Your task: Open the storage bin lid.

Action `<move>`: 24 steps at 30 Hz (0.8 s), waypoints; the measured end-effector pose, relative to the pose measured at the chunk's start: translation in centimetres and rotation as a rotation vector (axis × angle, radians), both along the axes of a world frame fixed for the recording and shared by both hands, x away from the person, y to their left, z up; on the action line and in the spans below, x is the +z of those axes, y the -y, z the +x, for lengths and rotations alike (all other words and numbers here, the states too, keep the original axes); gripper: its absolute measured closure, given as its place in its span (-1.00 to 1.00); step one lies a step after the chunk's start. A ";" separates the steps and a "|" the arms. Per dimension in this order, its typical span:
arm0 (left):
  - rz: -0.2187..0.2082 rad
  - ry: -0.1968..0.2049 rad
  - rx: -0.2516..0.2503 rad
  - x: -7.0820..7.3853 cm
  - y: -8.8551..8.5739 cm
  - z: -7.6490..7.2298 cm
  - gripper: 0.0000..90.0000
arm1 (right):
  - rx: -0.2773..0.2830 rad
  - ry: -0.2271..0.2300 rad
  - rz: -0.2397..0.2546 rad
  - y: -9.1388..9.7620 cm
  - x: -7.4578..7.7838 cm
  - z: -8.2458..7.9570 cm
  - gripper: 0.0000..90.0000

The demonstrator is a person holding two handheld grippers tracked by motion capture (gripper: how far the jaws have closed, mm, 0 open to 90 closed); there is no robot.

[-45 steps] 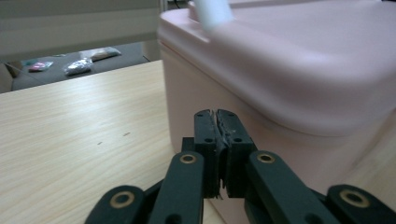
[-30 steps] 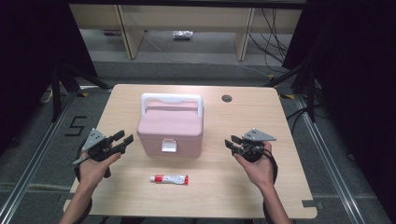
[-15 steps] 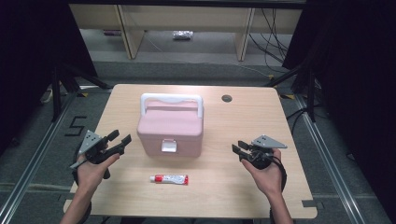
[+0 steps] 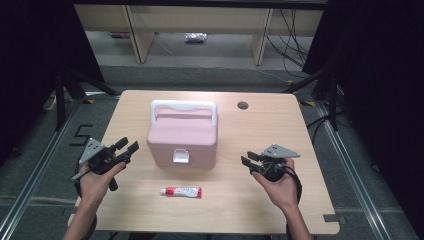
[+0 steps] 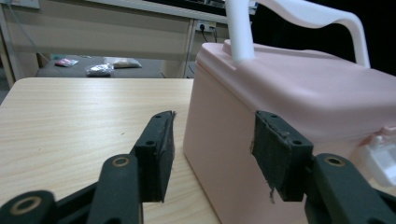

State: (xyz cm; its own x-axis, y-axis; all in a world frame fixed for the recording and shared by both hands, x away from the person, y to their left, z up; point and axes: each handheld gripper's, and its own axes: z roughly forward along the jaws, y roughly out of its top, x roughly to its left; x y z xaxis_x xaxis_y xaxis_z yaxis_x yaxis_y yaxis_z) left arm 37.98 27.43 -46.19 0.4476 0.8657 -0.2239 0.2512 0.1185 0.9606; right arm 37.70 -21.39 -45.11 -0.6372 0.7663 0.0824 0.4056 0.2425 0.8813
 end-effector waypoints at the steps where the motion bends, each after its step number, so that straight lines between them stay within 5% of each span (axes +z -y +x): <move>1: -0.007 0.005 -0.004 0.3 0.0 0.0 0.11 | -0.015 -0.013 -0.002 -0.2 0.1 -0.2 0.47; 5: -0.049 0.025 -0.030 2.1 0.1 0.3 0.17 | -0.022 0.002 -0.006 -0.4 0.3 -0.5 0.46; 13: -0.030 -0.002 -0.076 4.7 1.8 2.4 0.17 | 0.000 0.021 -0.026 -1.3 0.9 -0.8 0.46; 24: -0.023 -0.058 -0.084 5.7 3.3 5.3 0.23 | 0.016 0.012 -0.004 -2.2 1.3 -0.7 0.46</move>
